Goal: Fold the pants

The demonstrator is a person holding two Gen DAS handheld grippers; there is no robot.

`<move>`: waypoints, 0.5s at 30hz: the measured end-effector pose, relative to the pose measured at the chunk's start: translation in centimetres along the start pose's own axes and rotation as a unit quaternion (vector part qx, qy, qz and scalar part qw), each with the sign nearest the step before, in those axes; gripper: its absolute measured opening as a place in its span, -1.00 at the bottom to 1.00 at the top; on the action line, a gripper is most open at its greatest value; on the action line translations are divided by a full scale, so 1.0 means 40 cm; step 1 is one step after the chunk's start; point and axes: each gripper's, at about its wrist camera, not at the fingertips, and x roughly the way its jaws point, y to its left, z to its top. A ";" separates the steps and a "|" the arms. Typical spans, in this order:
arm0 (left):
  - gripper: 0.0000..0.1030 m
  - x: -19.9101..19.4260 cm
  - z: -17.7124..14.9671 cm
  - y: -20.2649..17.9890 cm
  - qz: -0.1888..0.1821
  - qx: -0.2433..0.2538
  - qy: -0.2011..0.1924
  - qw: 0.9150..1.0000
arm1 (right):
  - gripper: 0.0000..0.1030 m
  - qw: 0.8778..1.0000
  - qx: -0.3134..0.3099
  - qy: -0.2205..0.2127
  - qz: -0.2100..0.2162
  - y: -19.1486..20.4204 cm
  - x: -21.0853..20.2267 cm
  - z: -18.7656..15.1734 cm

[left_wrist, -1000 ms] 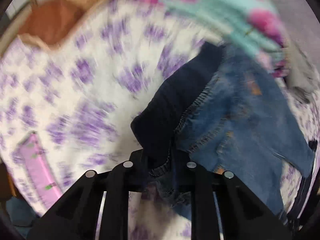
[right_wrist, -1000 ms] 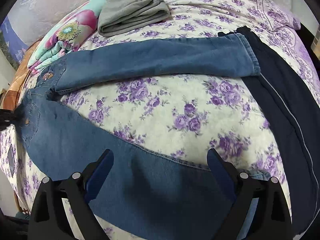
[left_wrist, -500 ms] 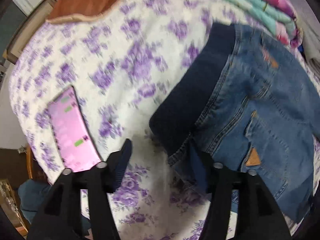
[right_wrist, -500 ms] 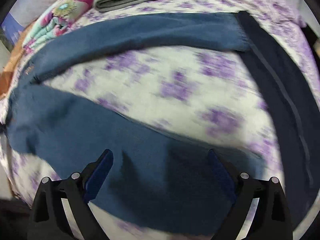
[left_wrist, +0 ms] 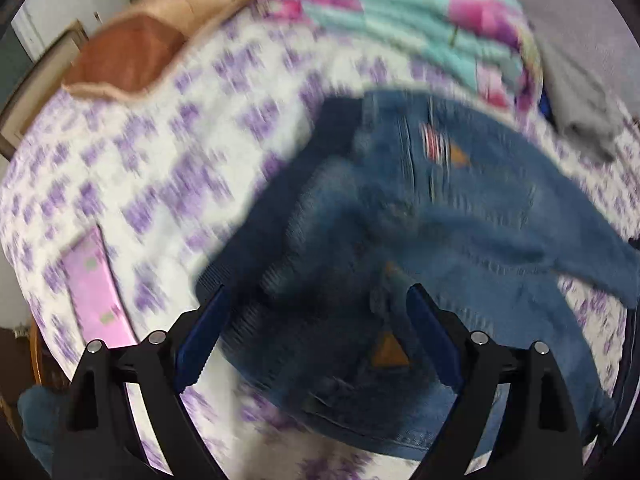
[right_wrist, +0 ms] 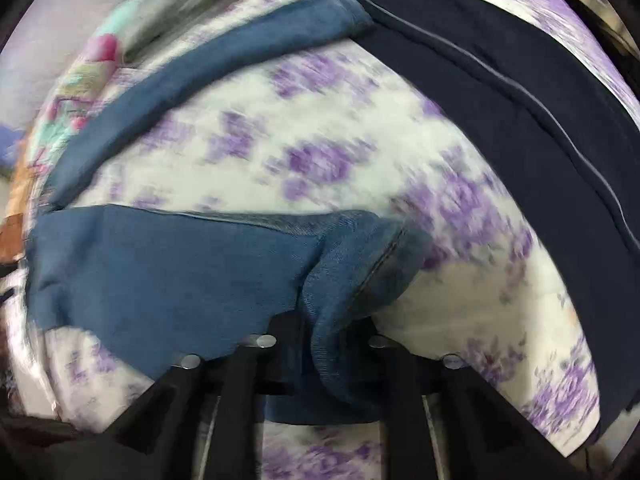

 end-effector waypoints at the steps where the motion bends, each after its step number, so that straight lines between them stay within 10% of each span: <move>1: 0.68 0.008 -0.016 -0.011 -0.006 0.005 0.008 1.000 | -0.76 1.000 -0.015 -0.009 0.002 0.003 -0.030 0.012; 7: 0.68 0.016 -0.078 -0.037 0.005 0.049 0.018 0.999 | -0.53 0.995 -0.103 -0.005 -0.013 -0.045 -0.129 0.132; 9: 0.76 0.040 -0.095 -0.048 0.042 0.072 0.036 0.996 | 0.27 0.989 -0.114 0.042 -0.089 -0.089 -0.043 0.155; 11: 0.85 0.070 -0.119 -0.054 0.068 0.099 0.050 0.992 | 0.27 0.973 -0.098 0.080 -0.195 -0.147 0.051 0.156; 15: 0.84 0.007 -0.113 -0.027 0.057 0.086 0.019 0.994 | 0.10 0.987 -0.040 -0.017 -0.153 -0.112 -0.035 0.198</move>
